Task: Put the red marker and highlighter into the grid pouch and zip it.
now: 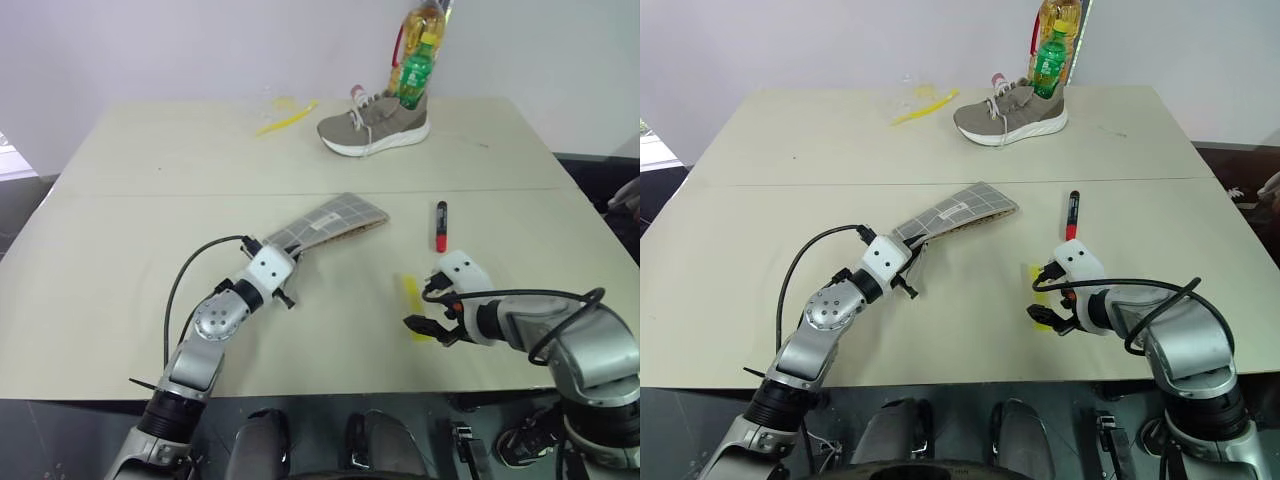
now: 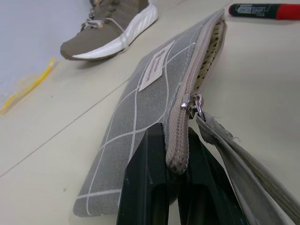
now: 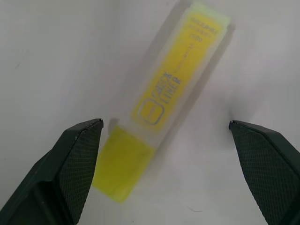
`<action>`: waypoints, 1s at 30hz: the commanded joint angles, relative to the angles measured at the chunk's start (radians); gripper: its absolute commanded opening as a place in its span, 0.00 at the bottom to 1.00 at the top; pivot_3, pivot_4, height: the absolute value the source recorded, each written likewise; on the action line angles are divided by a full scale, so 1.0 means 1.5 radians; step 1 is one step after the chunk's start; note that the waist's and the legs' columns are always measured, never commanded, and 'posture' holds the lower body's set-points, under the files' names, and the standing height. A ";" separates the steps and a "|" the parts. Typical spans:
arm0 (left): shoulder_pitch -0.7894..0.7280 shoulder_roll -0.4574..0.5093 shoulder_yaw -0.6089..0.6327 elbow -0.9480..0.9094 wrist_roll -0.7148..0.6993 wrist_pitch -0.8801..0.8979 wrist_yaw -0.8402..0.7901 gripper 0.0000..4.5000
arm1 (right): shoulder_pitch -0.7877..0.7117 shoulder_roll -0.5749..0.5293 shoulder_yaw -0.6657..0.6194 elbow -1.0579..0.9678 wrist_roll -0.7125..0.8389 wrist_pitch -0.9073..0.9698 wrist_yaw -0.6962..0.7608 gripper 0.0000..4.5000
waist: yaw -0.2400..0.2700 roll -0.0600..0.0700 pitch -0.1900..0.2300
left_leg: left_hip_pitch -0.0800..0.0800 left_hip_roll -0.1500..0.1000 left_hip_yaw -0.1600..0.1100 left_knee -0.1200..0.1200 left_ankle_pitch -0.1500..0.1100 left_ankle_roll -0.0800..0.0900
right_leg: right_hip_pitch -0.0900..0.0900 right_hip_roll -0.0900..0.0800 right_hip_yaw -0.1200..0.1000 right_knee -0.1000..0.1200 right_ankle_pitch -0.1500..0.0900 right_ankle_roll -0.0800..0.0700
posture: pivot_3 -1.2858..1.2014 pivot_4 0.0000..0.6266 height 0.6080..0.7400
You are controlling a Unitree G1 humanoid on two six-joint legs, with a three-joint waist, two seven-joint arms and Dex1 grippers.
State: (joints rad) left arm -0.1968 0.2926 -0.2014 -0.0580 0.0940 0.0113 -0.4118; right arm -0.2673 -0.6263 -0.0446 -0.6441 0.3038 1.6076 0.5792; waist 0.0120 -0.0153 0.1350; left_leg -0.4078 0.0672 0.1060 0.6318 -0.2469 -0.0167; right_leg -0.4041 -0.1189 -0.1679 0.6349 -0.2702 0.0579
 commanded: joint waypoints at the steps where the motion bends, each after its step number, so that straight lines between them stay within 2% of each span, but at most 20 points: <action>1: -0.003 -0.002 0.002 -0.011 -0.003 -0.018 -0.001 0.00 | -0.008 0.025 0.008 -0.002 0.023 0.005 -0.033 0.73 | -0.001 0.000 0.000 | 0.000 0.000 0.000 0.000 0.000 0.000 | 0.000 0.000 0.000 0.000 0.000 0.000 | 0.52 0.24 0.71; 6: 0.008 0.000 0.011 -0.020 -0.004 -0.019 0.006 0.00 | -0.057 0.015 0.032 0.016 0.031 -0.018 -0.049 0.19 | -0.001 0.000 0.000 | 0.000 0.000 0.000 0.000 0.000 0.000 | 0.000 0.000 0.000 0.000 0.000 0.000 | 0.52 0.24 0.71; 12: 0.016 0.001 0.017 -0.026 -0.002 -0.021 0.013 0.00 | -0.090 -0.110 0.120 0.052 -0.025 -0.373 0.040 0.18 | -0.001 0.000 0.001 | 0.000 0.000 0.000 0.000 0.000 0.000 | 0.000 0.000 0.000 -0.001 0.000 0.000 | 0.52 0.24 0.71; 15: 0.016 -0.002 0.021 -0.029 -0.004 -0.022 0.015 0.00 | -0.119 -0.140 0.133 0.109 -0.061 -0.479 0.059 0.18 | -0.001 0.000 0.001 | 0.000 0.000 0.000 0.000 0.000 0.000 | 0.000 0.000 0.000 -0.001 0.000 0.000 | 0.52 0.24 0.71; 21: 0.012 -0.007 0.020 -0.034 -0.004 -0.020 0.017 0.00 | -0.151 -0.143 0.164 0.185 -0.104 -0.540 0.072 0.18 | 0.000 0.000 0.001 | 0.000 0.000 0.001 0.000 0.000 0.000 | 0.000 0.000 0.000 -0.001 0.000 0.000 | 0.52 0.24 0.71; 30: 0.023 -0.010 0.020 -0.059 -0.007 -0.012 0.016 0.00 | -0.151 -0.123 0.182 0.203 -0.132 -0.555 0.075 0.18 | 0.000 0.000 0.001 | 0.000 0.000 0.001 0.000 0.000 0.000 | 0.001 0.000 0.000 -0.001 0.000 0.000 | 0.52 0.24 0.71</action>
State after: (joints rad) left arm -0.1605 0.2802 -0.1800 -0.0994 0.0957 -0.0044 -0.3909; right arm -0.4730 -0.8140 0.2344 -0.3256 0.1191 0.7895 0.6910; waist 0.0122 -0.0153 0.1361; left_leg -0.4079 0.0670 0.1071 0.6322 -0.2469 -0.0165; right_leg -0.4033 -0.1187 -0.1683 0.6341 -0.2699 0.0584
